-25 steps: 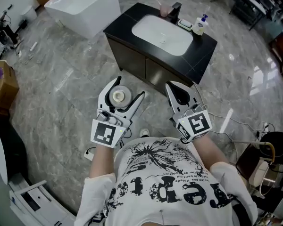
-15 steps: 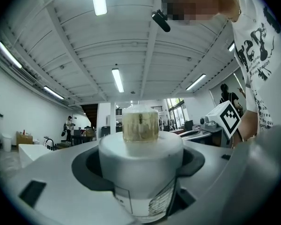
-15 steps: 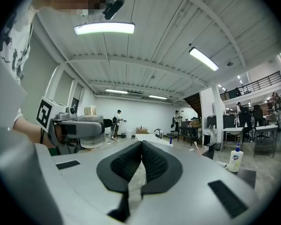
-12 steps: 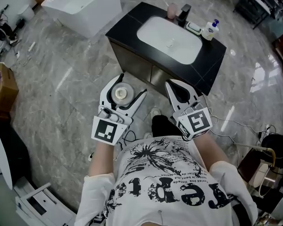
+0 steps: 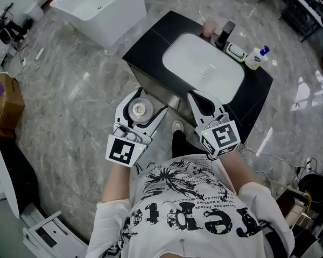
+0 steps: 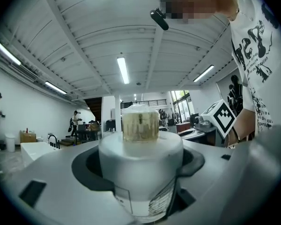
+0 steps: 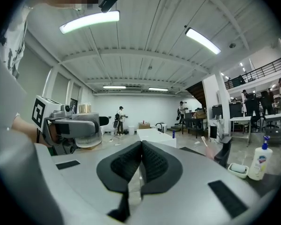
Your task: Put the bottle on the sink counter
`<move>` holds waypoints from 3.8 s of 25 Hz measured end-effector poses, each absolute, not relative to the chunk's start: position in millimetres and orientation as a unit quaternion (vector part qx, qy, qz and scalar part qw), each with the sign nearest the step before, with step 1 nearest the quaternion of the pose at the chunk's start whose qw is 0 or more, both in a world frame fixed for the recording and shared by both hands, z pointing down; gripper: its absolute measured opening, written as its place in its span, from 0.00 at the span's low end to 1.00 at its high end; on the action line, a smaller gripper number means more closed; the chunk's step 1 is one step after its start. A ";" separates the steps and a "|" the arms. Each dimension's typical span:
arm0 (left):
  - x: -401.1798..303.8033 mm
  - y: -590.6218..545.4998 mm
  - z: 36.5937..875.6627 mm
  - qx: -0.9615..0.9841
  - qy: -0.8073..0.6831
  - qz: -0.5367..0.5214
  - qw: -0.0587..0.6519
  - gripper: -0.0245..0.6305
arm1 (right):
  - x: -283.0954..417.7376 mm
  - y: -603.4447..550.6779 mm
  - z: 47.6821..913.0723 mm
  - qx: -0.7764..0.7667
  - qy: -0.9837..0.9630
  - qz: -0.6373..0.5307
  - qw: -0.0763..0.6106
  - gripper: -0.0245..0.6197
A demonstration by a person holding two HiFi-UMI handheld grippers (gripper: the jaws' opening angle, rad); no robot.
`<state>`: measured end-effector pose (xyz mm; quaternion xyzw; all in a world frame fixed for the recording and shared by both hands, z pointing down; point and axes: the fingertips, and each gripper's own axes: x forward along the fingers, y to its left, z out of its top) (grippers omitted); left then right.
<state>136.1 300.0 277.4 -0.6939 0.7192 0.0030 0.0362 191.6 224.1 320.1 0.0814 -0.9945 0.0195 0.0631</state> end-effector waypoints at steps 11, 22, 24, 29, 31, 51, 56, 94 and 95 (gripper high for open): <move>20.7 129.3 270.5 -0.701 0.713 -0.007 0.025 0.56 | 75.1 53.0 315.5 0.100 -0.992 0.033 0.063 0.06; -62.9 7.9 295.3 -0.772 0.635 -0.021 0.011 0.56 | 1.8 -38.5 339.0 0.184 -0.979 0.033 0.081 0.06; -80.8 -17.1 298.7 -0.792 0.610 -0.021 0.010 0.56 | -14.1 -56.5 343.0 0.211 -0.973 0.039 0.087 0.06; -121.4 -72.6 311.7 -0.840 0.542 -0.030 0.012 0.56 | -55.7 -95.1 350.9 0.275 -0.955 0.049 0.100 0.06; -134.2 -92.7 320.7 -0.855 0.517 -0.034 0.010 0.56 | -66.9 -110.5 356.7 0.301 -0.947 0.052 0.102 0.06; -178.5 -255.4 493.7 -0.906 0.403 -0.107 -0.077 0.56 | -114.6 -227.3 463.3 0.407 -0.901 0.067 0.137 0.06; -184.3 -282.7 531.6 -0.903 0.401 -0.129 -0.086 0.56 | -115.8 -243.2 491.2 0.420 -0.891 0.088 0.148 0.06; -189.8 -287.9 584.6 -0.871 0.421 -0.195 -0.161 0.64 | -101.1 -246.3 501.0 0.445 -0.875 0.115 0.152 0.06; -191.0 -288.8 579.6 -0.870 0.427 -0.186 -0.162 0.65 | -100.3 -245.6 498.1 0.445 -0.875 0.114 0.151 0.06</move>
